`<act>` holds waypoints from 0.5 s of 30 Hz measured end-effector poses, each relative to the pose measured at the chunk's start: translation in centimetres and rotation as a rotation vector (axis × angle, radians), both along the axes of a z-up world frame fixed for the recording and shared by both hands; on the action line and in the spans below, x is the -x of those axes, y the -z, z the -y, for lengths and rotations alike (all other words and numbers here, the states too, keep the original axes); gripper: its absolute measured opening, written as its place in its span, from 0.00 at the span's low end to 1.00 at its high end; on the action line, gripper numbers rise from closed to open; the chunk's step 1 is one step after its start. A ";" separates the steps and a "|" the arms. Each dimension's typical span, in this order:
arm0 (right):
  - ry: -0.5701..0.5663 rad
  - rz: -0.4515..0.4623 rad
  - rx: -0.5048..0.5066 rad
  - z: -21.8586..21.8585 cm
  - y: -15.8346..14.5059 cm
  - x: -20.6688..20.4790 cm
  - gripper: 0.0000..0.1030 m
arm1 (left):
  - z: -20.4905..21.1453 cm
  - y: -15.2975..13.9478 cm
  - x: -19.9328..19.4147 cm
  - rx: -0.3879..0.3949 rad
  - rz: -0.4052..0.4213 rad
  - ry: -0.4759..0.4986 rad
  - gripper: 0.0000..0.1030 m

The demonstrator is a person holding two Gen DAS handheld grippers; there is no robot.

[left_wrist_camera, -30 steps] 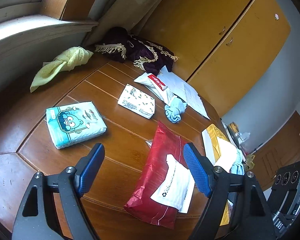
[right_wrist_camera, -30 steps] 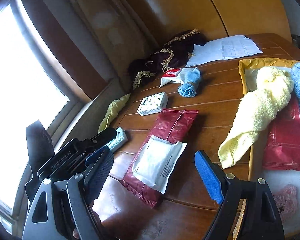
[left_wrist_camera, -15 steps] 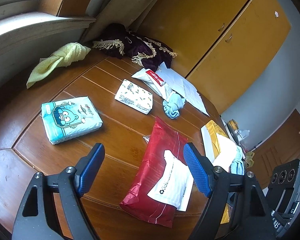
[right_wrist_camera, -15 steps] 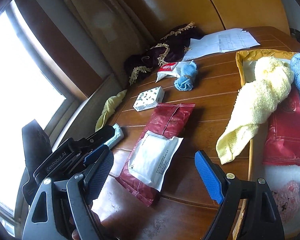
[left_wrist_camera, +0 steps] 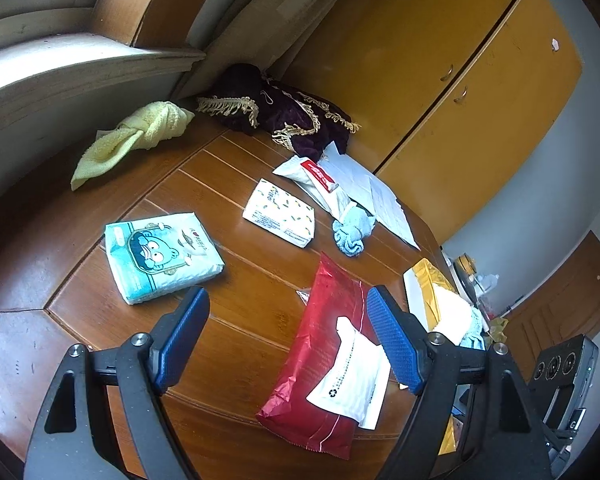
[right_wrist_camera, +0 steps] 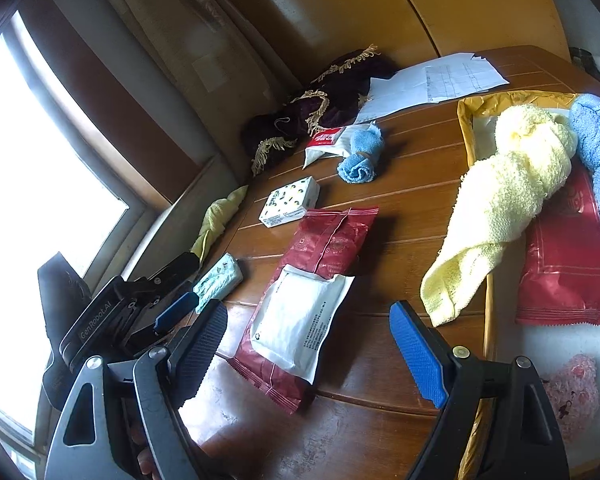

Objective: Organize soft objects

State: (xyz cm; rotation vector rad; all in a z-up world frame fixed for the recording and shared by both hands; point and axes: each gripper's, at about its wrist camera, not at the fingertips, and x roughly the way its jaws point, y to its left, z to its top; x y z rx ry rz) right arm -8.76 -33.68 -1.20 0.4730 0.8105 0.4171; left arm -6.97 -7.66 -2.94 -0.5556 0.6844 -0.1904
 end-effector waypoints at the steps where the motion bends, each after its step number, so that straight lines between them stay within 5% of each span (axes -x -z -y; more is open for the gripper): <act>1: 0.001 0.000 0.002 0.0 -0.1 -0.1 0.83 | -0.3 -0.1 0.0 0.001 0.004 -0.009 0.79; 9: -0.052 -0.006 0.080 -2.6 -0.7 -1.6 0.83 | -2.2 -0.3 0.2 0.007 0.018 -0.056 0.79; 15: -0.079 -0.143 0.177 -5.8 1.9 -4.2 0.81 | -2.5 0.0 -0.1 0.021 0.007 -0.062 0.79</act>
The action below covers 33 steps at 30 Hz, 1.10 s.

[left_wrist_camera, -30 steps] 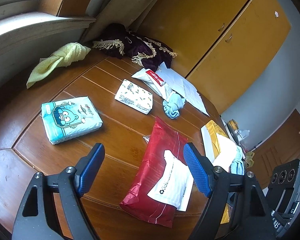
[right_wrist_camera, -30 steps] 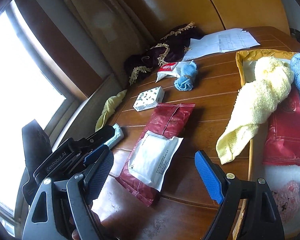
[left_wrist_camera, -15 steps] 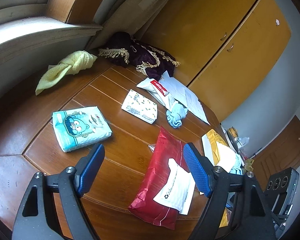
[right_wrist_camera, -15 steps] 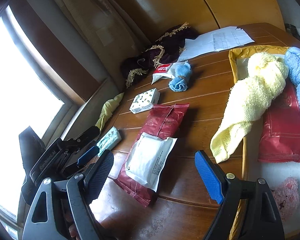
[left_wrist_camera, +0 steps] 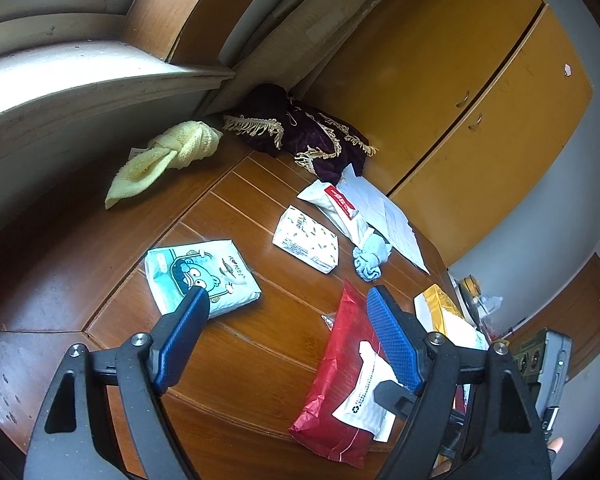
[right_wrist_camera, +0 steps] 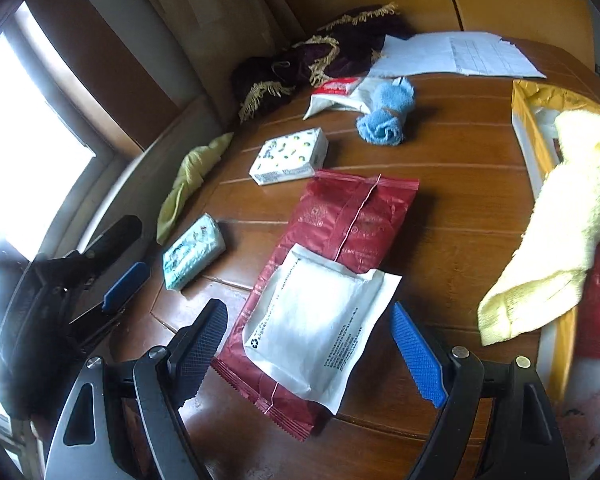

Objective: Organize soft objects
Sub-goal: 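Grasp the red foil packet with the left gripper and lift it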

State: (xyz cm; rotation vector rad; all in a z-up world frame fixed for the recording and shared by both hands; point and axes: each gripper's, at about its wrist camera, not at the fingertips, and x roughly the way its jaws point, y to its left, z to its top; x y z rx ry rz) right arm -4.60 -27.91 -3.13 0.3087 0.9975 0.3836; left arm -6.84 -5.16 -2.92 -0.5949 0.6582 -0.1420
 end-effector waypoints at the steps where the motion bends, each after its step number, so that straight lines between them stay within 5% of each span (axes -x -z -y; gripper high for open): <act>1: 0.004 -0.008 0.011 -0.2 0.5 0.0 0.76 | 0.1 0.1 0.0 0.000 -0.003 0.005 0.79; 4: 0.015 0.003 0.051 -0.2 0.9 0.6 0.53 | 0.6 0.4 -0.2 -0.007 -0.011 0.020 0.79; 7: 0.029 0.012 0.008 1.0 0.4 1.3 0.42 | 1.2 0.6 -0.2 -0.011 -0.019 0.044 0.79; 11: 0.056 0.060 -0.019 2.8 -0.8 2.5 0.10 | 2.8 0.8 -0.8 -0.038 -0.045 0.090 0.79; 18: 0.083 0.159 -0.040 5.4 -3.0 4.4 0.09 | 7.1 3.0 -2.9 -0.040 -0.190 0.253 0.79; 23: 0.149 0.200 -0.039 8.2 -3.8 5.6 0.09 | 10.9 3.2 -3.0 -0.159 -0.198 0.325 0.79; 29: 0.159 0.204 -0.080 10.5 -3.7 5.8 0.09 | 14.2 3.4 -2.2 -0.431 -0.164 0.310 0.79; 33: 0.138 0.235 -0.089 11.1 -4.1 6.3 0.09 | 14.3 3.4 -2.3 -0.460 -0.158 0.286 0.70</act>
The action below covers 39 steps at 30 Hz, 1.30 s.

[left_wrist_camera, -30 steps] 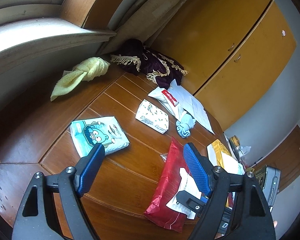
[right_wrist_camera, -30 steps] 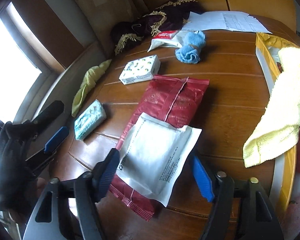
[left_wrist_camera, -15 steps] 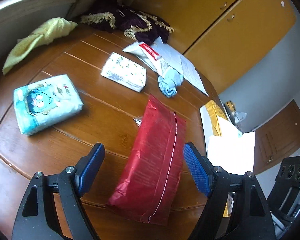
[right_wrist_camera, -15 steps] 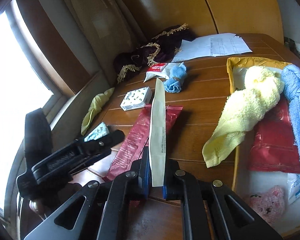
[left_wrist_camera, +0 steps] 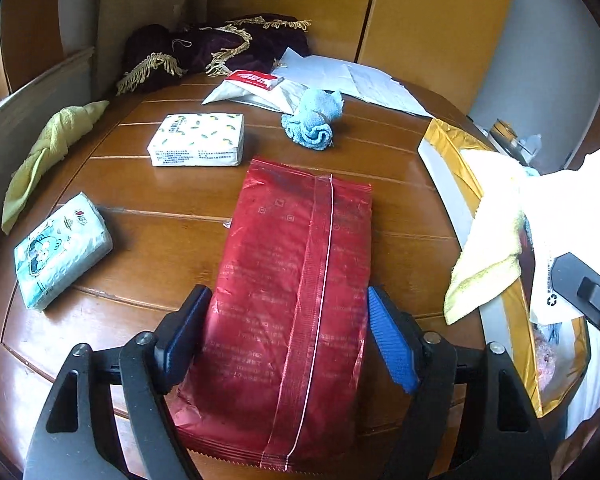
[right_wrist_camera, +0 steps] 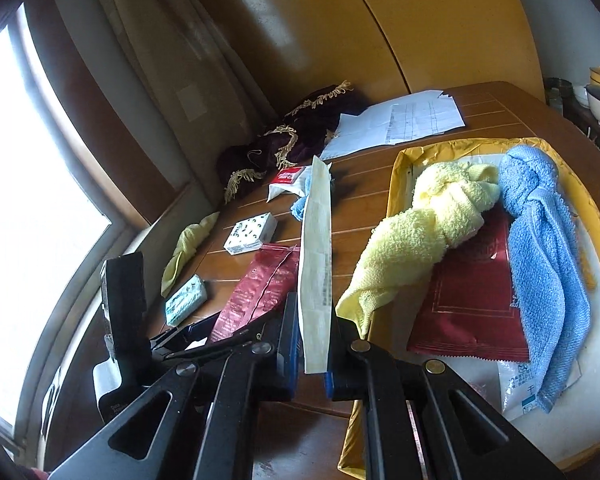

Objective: Organize soft objects
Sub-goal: 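Grasp the red foil packet with the left gripper and lift it, then carry the red foil packet into the white box and open the left gripper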

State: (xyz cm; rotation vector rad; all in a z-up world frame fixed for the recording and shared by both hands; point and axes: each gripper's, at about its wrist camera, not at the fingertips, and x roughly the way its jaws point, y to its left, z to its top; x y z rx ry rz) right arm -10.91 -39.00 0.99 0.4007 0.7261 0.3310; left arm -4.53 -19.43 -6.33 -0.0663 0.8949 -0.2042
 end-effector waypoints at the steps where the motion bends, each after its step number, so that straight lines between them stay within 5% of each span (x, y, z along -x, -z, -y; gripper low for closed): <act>1: 0.001 0.014 0.001 0.4 -0.2 0.2 0.09 | -0.1 -0.1 0.0 0.005 0.003 -0.003 0.67; 6: 0.031 0.036 -0.034 3.3 0.2 1.2 0.09 | -1.3 -0.3 0.2 0.073 -0.001 -0.029 0.53; 14: 0.064 -0.007 -0.098 6.7 2.2 2.6 0.09 | -2.6 -4.3 2.2 0.290 0.111 -0.036 0.51; 21: 0.044 -0.090 -0.096 6.2 4.8 1.8 0.12 | 3.6 -8.2 -1.1 0.388 0.030 0.159 0.51; 27: 0.073 -0.077 -0.029 6.5 4.6 2.0 0.19 | 10.8 -9.0 -5.9 0.355 -0.041 0.255 0.52; 29: 0.091 -0.056 -0.008 6.8 4.4 2.3 0.40 | 12.9 -8.3 -7.8 0.335 -0.088 0.271 0.52; 31: 0.106 -0.036 0.006 7.1 4.4 2.7 0.49 | 14.1 -7.6 -9.1 0.318 -0.118 0.258 0.52; 39: 0.130 -0.056 -0.034 8.4 5.9 3.3 0.55 | 16.9 -6.0 -10.1 0.320 -0.181 0.248 0.53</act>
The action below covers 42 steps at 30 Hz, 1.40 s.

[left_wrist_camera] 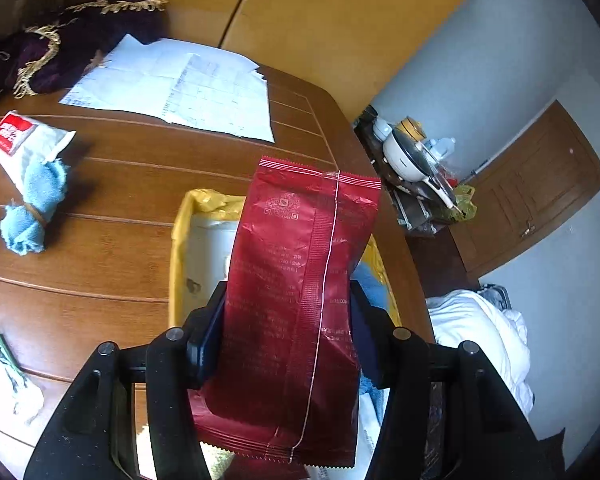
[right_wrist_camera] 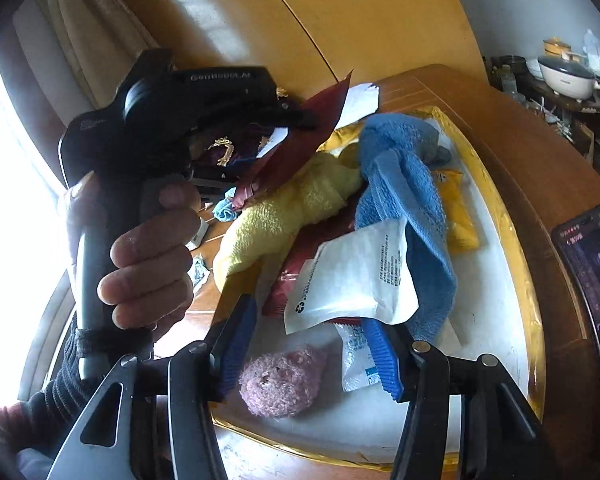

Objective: Organize soft objects
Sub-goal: 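Carry the red foil packet into the white box and open the left gripper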

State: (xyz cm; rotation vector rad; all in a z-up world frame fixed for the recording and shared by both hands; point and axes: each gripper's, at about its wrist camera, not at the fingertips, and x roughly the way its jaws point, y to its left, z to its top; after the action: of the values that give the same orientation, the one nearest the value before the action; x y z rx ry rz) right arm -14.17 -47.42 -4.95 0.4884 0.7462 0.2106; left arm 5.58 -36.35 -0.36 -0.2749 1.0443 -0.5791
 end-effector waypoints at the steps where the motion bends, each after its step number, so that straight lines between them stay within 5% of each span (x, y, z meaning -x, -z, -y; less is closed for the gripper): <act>1: 0.002 -0.004 -0.004 0.1 0.2 -0.1 0.55 | 0.4 0.2 0.1 0.013 -0.017 0.010 0.53; 4: 0.007 -0.008 -0.007 0.1 0.5 -0.5 0.55 | 1.5 0.6 -0.3 0.037 -0.065 0.013 0.54; 9: 0.049 -0.031 -0.015 0.5 0.7 -0.5 0.58 | 2.0 0.3 0.1 0.055 -0.028 0.069 0.56; 14: 0.055 -0.010 0.021 0.2 0.7 -0.2 0.69 | 1.4 0.2 -0.6 0.104 -0.035 0.111 0.64; 20: 0.080 0.062 0.031 0.6 -0.1 1.1 0.75 | 0.7 -1.6 0.2 0.146 0.059 0.131 0.77; 29: 0.112 0.128 -0.089 1.8 -0.8 1.8 0.78 | -1.7 -1.3 0.7 0.034 0.137 0.038 0.79; 36: 0.078 0.127 -0.079 0.2 -1.2 0.9 0.79 | -6.5 -2.9 3.0 0.109 0.250 -0.047 0.79; 42: 0.059 0.136 -0.061 -1.2 -1.7 1.0 0.80 | -10.6 -0.5 4.7 0.086 0.274 -0.191 0.79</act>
State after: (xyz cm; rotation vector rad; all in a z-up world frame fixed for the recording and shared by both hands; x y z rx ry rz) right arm -15.20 -46.20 -3.30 0.5478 0.5929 0.2094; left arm 0.87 -25.72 0.18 -0.3561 0.7203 -0.4742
